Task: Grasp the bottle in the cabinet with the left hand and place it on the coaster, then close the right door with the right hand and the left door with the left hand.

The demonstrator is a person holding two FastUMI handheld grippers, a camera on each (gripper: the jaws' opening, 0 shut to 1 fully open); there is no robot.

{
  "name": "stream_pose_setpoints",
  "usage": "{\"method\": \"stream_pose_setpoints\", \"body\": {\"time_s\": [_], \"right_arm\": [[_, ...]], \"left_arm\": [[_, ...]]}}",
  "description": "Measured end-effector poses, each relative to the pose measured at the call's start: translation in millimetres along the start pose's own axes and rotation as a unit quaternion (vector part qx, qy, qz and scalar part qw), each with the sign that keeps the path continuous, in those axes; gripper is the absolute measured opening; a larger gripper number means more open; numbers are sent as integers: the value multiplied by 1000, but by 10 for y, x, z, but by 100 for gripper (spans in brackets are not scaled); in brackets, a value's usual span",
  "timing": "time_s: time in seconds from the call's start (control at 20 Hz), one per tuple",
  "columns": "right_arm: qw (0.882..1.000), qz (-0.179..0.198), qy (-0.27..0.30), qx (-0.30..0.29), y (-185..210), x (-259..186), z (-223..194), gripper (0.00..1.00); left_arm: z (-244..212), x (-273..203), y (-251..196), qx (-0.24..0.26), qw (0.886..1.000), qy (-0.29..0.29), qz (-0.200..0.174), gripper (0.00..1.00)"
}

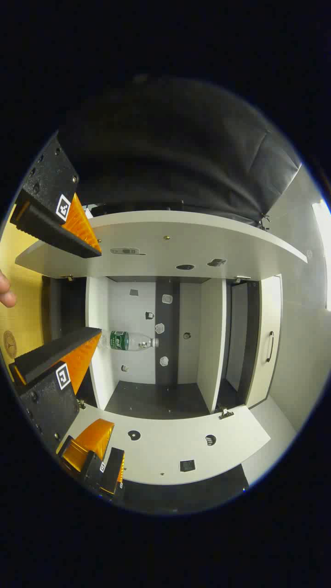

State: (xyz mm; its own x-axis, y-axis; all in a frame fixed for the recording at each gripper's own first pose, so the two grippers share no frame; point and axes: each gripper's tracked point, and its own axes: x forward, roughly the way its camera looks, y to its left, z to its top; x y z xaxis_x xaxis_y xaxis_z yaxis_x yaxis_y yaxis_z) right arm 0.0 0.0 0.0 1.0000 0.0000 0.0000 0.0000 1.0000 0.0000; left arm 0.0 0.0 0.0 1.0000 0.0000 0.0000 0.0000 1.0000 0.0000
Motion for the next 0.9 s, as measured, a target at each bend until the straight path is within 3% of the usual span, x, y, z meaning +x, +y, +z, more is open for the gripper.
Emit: {"method": "stream_pose_setpoints", "body": {"time_s": [0.9], "right_arm": [[1000, -11, 0, 5, -114, 166, -53, 100]], "left_arm": [[-153, 168, -30, 8, 1000, 12, 0, 96]]}}
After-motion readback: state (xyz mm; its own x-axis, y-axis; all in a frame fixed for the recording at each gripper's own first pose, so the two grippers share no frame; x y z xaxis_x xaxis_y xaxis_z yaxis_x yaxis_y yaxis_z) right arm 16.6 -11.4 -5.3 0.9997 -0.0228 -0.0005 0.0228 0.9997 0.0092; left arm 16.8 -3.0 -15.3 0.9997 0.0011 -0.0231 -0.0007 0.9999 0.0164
